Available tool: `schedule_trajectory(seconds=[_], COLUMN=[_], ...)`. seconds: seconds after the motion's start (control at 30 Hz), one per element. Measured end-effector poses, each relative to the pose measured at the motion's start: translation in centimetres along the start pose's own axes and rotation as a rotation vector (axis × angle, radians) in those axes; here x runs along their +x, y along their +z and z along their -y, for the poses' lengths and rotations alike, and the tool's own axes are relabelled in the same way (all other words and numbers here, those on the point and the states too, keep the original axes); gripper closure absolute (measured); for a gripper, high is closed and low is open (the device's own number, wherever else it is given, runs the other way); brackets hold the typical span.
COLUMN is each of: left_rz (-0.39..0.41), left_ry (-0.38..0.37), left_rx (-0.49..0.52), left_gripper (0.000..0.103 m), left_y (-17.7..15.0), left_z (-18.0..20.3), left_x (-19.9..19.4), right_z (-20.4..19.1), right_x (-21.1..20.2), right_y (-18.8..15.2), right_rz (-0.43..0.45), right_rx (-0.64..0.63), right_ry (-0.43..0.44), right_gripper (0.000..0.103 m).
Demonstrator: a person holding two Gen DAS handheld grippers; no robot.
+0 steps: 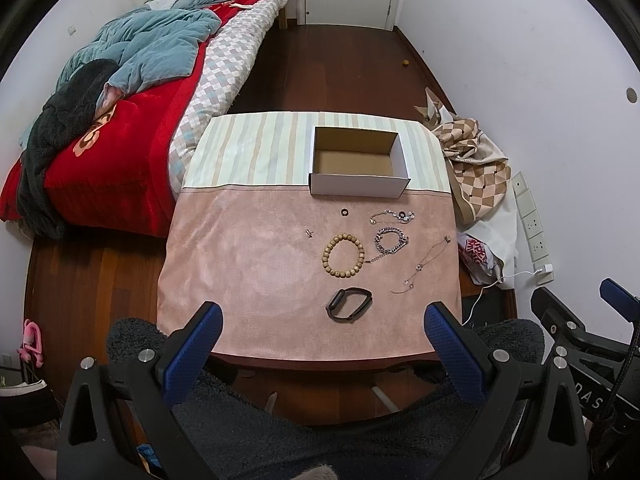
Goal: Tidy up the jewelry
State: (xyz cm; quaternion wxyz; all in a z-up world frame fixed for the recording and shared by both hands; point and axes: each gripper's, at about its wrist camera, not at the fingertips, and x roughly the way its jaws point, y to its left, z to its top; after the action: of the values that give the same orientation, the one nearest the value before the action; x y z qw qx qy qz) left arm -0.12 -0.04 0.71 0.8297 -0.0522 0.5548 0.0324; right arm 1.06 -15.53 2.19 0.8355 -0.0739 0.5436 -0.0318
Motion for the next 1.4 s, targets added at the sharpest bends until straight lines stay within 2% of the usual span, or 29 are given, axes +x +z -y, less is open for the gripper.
schedule_trajectory(seconds=[1.4], left_rz=[0.004], left_ry=[-0.002], left_rx=[0.003], left_gripper=[0.0], left_y=[0.06], left_z=[0.29], left_x=[0.16], right_z=[0.35], right_x=[0.17], right_y=[0.14], right_rz=[0.0], right_rx=[0.003], right_ry=[-0.01], right_gripper=[0.0])
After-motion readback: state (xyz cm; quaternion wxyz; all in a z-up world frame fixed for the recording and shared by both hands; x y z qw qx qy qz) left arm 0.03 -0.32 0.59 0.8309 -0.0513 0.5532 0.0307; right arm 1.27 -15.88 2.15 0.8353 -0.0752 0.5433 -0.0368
